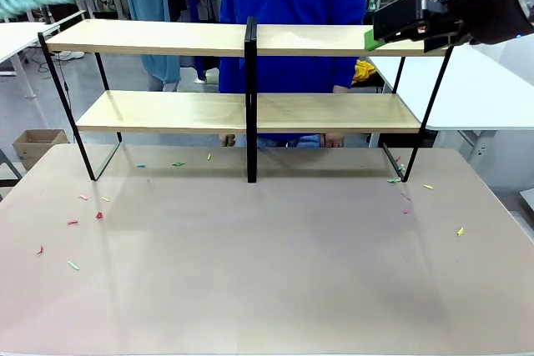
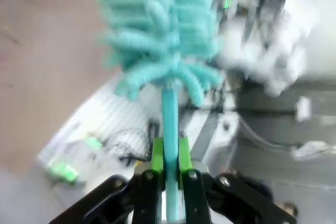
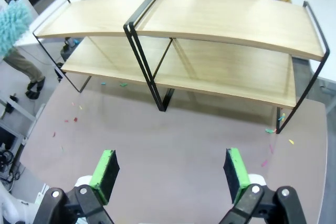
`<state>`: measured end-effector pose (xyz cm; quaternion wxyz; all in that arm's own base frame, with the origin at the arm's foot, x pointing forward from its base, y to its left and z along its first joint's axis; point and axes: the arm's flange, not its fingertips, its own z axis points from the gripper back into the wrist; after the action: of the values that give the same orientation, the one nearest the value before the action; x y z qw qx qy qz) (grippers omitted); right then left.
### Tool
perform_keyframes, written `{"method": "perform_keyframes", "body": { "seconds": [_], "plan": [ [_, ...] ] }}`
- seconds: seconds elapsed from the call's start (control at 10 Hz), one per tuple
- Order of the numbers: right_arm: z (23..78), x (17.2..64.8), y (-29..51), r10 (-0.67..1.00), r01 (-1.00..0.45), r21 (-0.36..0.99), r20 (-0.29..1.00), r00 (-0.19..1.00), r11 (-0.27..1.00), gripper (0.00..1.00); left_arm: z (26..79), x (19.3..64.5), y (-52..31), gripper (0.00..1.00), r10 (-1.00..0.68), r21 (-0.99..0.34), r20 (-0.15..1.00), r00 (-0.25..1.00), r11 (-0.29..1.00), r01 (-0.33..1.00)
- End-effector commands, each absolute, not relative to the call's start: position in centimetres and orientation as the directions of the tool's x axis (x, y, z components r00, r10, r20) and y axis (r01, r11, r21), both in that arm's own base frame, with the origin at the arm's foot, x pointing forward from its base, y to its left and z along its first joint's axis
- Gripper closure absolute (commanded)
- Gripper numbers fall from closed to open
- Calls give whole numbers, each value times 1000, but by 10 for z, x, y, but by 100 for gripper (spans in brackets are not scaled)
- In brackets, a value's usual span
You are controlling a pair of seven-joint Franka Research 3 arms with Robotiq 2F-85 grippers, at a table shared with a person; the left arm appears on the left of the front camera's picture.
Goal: Clean the shelves.
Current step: Clean another randomly selected level of the Shelf with the Duster.
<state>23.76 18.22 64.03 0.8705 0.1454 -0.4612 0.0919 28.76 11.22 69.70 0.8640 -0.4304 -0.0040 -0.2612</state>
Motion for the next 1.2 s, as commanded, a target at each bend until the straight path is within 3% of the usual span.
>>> {"method": "perform_keyframes", "body": {
  "seconds": [0.0, 0.1, 0.2, 0.4, 0.6, 0.7, 0.9, 1.0, 1.1],
  "plan": [
    [641, 238, 182, 23, -292, 169, 831, 556, 941, 0, 680, 267, 72, 88, -836, -522, 182, 518, 364, 771],
    [641, 238, 182, 23, -292, 169, 831, 556, 941, 0, 660, 257, 46, 88, -872, -432, 110, 477, 391, 813],
    [641, 238, 182, 23, -292, 169, 831, 556, 941, 0, 636, 258, 26, 100, -848, -346, 18, 529, 491, 799],
    [641, 238, 182, 23, -292, 169, 831, 556, 941, 0, 589, 262, 0, 100, -844, -312, -148, 516, 535, 785],
    [641, 238, 182, 23, -292, 169, 831, 556, 941, 0, 583, 276, -12, 100, -778, -387, -89, 622, 603, 698],
    [641, 238, 182, 23, -292, 169, 831, 556, 941, 0, 582, 273, -12, 100, -846, -322, -161, 508, 532, 783],
    [641, 238, 182, 23, -292, 169, 831, 556, 941, 0, 582, 273, -12, 100, -846, -322, -161, 508, 532, 783],
    [641, 238, 182, 23, -292, 169, 831, 556, 941, 0, 573, 276, -20, 88, -838, -345, -159, 521, 542, 766],
    [641, 238, 182, 23, -292, 169, 831, 556, 941, 0, 553, 281, -64, 88, -774, -259, -142, 617, 631, 731]
  ]
}}
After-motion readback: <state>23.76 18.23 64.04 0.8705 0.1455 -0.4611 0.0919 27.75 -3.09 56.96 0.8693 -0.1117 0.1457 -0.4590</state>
